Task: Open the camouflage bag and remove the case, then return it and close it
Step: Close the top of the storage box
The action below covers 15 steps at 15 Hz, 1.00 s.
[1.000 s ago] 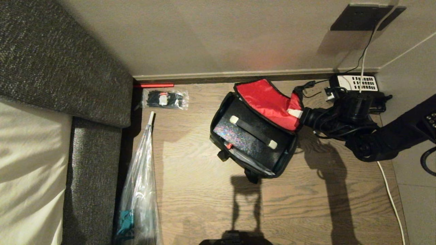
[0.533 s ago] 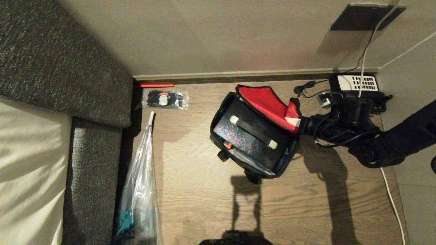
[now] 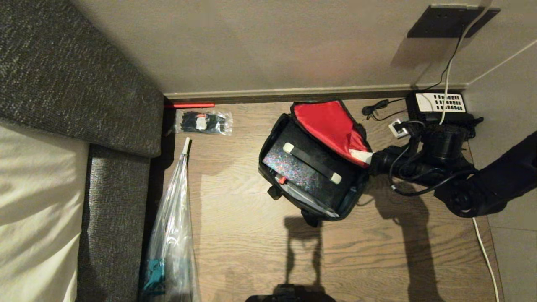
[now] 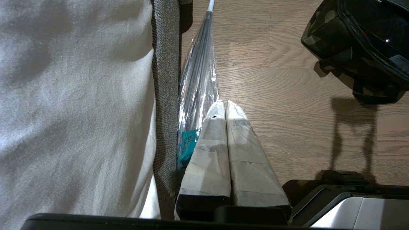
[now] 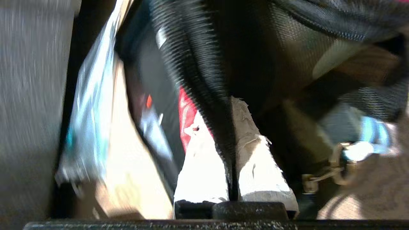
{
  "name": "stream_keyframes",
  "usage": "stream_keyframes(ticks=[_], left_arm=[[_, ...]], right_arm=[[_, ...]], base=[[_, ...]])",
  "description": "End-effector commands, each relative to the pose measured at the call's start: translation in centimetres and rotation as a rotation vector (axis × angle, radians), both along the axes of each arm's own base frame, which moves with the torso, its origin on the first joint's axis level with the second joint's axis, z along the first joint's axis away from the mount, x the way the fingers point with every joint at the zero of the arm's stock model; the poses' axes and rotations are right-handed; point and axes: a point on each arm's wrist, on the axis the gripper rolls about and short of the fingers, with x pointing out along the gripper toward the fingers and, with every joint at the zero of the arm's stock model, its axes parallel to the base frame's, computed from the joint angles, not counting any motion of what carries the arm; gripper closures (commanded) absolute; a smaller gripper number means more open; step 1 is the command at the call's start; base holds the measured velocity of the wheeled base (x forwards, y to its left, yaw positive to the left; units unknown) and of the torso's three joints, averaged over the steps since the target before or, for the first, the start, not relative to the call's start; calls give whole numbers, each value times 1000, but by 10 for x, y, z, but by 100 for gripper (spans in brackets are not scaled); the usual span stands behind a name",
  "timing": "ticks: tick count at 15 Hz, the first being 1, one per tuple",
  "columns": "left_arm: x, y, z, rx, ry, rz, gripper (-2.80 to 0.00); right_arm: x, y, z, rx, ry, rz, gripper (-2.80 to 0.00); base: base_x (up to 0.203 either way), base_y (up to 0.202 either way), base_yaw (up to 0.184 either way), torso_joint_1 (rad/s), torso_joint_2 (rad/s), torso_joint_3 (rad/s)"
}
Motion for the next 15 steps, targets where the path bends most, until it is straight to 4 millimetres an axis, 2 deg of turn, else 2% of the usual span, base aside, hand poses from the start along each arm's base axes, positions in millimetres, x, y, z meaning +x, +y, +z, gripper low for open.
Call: stream_keyframes(ticks=[1,3,6,7,8,12,15], left_arm=[[0,0,0,0,0,1,0],[0,0,0,0,0,1,0],[0,0,0,0,0,1,0],[0,0,0,0,0,1,0],[0,0,0,0,0,1,0],[0,0,0,0,0,1,0],[0,0,0,0,0,1,0]], right_arm=[[-13,3,-15,-87,-18,54,0],[-20,9,-26,-146,-51,100,0],[-18,14,-29,-157,-81,118,0],[-18,15,-30,-155,-80,127,-231],[-18,16,-30,-152,-84,142,-280],[-21,30,-23,-134,-181,189,-280],[-44,43,-30,-137,-149,242,-280]], base=[[0,0,0,0,0,0],[0,0,0,0,0,0],[0,0,0,0,0,0],[0,0,0,0,0,0],[0,0,0,0,0,0],[0,0,0,0,0,0],[0,0,0,0,0,0]])
